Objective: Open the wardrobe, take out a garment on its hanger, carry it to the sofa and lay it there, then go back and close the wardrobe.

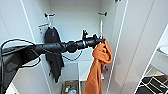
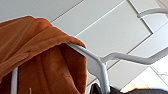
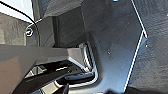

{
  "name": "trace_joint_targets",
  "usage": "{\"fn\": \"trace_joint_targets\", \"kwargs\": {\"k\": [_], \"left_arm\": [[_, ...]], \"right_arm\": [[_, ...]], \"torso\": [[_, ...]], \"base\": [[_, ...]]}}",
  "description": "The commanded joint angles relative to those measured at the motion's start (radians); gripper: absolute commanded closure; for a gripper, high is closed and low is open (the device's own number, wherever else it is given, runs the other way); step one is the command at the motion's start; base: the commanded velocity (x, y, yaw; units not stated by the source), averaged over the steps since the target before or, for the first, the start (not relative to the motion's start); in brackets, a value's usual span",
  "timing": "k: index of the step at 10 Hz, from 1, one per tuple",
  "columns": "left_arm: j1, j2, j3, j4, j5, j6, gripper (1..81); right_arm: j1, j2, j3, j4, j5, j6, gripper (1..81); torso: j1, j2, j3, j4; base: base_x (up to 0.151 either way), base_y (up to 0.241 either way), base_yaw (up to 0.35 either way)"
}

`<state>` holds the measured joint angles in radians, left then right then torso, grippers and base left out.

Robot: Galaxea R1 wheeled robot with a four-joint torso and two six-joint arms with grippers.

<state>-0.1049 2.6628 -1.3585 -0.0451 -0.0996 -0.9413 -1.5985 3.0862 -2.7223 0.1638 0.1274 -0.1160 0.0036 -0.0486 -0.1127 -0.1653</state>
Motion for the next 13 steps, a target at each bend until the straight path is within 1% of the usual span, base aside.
{"fn": "trace_joint_targets", "kwargs": {"k": [1, 6, 11, 13], "left_arm": [[-0.207, 0.008, 0.007, 0.031, -0.101, 0.007, 81.1], [-0.198, -0.007, 0.035, 0.047, -0.098, 0.007, 81.1], [-0.189, -0.010, 0.044, 0.047, -0.098, 0.007, 81.1], [-0.187, -0.012, 0.044, 0.047, -0.098, 0.007, 81.1]], "right_arm": [[0.024, 0.010, 0.007, 0.006, -0.063, -0.004, 1.0], [0.022, 0.007, 0.006, 0.008, -0.063, -0.004, 1.0], [0.021, 0.007, 0.007, 0.006, -0.061, -0.004, 1.0], [0.021, 0.007, 0.006, 0.006, -0.061, -0.004, 1.0]], "torso": [[0.000, 0.000, 0.000, 0.000], [-0.002, 0.000, 0.000, 0.000], [-0.002, 0.000, 0.000, 0.000], [-0.002, -0.001, 0.000, 0.000]], "base": [[-0.133, 0.000, 0.000], [-0.135, 0.000, 0.000], [-0.141, -0.063, 0.000], [-0.113, -0.031, 0.000]]}}
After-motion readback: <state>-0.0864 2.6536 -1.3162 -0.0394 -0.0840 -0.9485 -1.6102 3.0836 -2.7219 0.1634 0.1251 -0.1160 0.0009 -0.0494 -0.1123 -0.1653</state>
